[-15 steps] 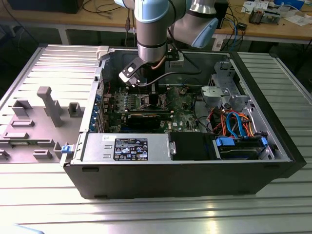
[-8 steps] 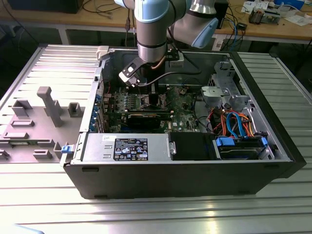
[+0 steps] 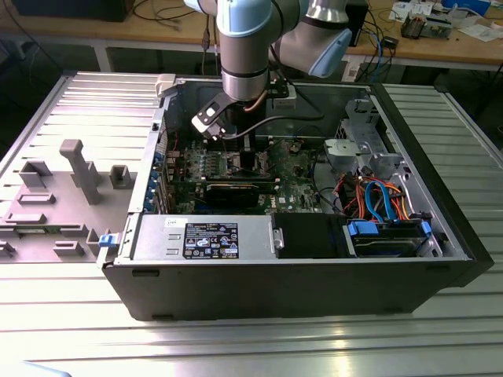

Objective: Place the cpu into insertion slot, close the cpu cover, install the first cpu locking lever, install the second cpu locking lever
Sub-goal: 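Place the cpu into insertion slot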

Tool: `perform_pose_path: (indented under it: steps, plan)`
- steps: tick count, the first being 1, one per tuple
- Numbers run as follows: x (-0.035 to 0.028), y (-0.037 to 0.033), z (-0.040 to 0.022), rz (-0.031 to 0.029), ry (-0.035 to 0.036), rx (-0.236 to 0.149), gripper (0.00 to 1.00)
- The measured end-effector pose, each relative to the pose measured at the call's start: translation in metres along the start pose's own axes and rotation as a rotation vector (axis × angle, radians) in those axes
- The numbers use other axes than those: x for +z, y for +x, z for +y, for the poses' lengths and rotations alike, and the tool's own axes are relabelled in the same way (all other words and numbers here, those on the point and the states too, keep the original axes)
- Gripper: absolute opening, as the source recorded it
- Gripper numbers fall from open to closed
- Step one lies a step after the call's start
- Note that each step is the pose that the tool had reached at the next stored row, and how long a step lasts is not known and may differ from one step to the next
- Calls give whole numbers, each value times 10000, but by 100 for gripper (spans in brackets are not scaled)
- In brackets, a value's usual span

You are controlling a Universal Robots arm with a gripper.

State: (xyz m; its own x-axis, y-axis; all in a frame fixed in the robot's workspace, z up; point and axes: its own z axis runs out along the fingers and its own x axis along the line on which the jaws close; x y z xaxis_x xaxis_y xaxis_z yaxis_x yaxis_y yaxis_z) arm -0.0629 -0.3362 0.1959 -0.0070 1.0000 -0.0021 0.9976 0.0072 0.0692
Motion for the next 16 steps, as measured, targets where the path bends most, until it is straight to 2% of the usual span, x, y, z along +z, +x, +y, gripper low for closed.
perform_pose_path:
  steps: [1, 2, 5, 11, 13, 14, 15, 16]
  plan:
    - [2, 1, 0, 4, -1, 0, 56]
    - [-1, 0, 0, -3, 4, 0, 62]
    - [-18, 0, 1, -3, 4, 0, 62]
    - [-160, -1, 12, -3, 9, 0, 62]
    - [-187, -1, 14, -3, 12, 0, 60]
    - [-196, -1, 15, -2, 12, 0, 47]
    - [-203, -1, 15, -2, 12, 0, 47]
    - [-205, 0, 16, -2, 13, 0, 42]
